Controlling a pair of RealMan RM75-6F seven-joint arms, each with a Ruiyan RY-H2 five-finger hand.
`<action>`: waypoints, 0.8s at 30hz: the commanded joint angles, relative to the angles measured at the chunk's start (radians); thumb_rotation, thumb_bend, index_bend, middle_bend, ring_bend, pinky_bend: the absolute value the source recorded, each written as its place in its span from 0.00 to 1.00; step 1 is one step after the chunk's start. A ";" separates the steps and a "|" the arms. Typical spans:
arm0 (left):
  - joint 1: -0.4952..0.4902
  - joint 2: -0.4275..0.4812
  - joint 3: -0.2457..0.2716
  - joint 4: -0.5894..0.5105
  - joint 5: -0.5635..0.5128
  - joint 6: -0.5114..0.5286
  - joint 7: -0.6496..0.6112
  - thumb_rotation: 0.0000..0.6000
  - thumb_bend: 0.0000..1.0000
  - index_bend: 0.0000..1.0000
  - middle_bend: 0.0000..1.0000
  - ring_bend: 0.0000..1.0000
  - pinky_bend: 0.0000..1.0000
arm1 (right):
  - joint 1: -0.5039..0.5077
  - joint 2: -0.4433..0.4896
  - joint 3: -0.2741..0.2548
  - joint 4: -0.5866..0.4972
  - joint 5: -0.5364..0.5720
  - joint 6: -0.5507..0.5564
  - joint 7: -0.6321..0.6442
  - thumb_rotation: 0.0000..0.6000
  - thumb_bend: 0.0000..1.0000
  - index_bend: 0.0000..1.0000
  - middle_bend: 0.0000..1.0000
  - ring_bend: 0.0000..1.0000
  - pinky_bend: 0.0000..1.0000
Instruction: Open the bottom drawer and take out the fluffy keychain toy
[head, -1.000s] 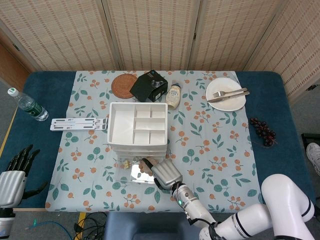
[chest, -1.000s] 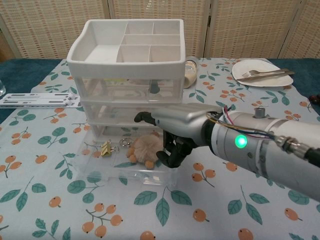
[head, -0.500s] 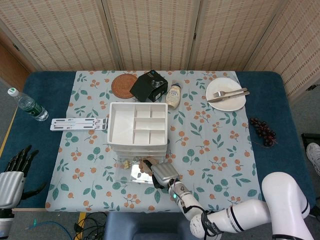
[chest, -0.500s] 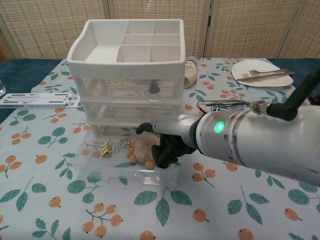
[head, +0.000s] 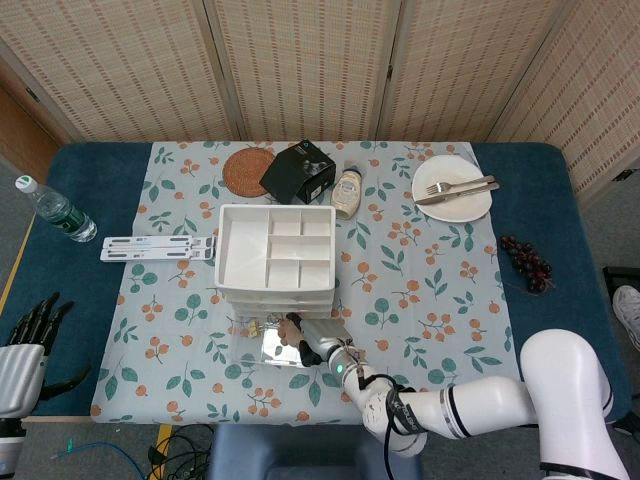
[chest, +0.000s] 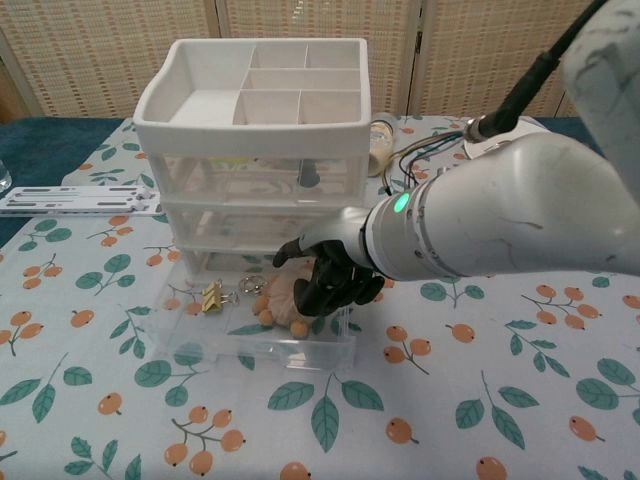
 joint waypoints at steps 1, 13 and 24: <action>0.001 -0.001 0.000 0.001 -0.002 -0.001 -0.001 1.00 0.19 0.09 0.00 0.03 0.12 | 0.014 0.007 -0.006 -0.003 0.023 -0.016 0.001 1.00 0.87 0.02 0.90 1.00 1.00; 0.006 0.000 0.001 0.008 -0.004 0.002 -0.008 1.00 0.19 0.09 0.00 0.03 0.12 | 0.049 0.020 -0.036 -0.020 0.065 -0.059 0.021 1.00 0.87 0.02 0.90 1.00 1.00; 0.014 0.003 0.000 0.011 -0.009 0.008 -0.013 1.00 0.19 0.09 0.00 0.03 0.12 | 0.043 0.038 -0.041 -0.062 -0.067 -0.099 0.098 1.00 0.85 0.02 0.90 1.00 1.00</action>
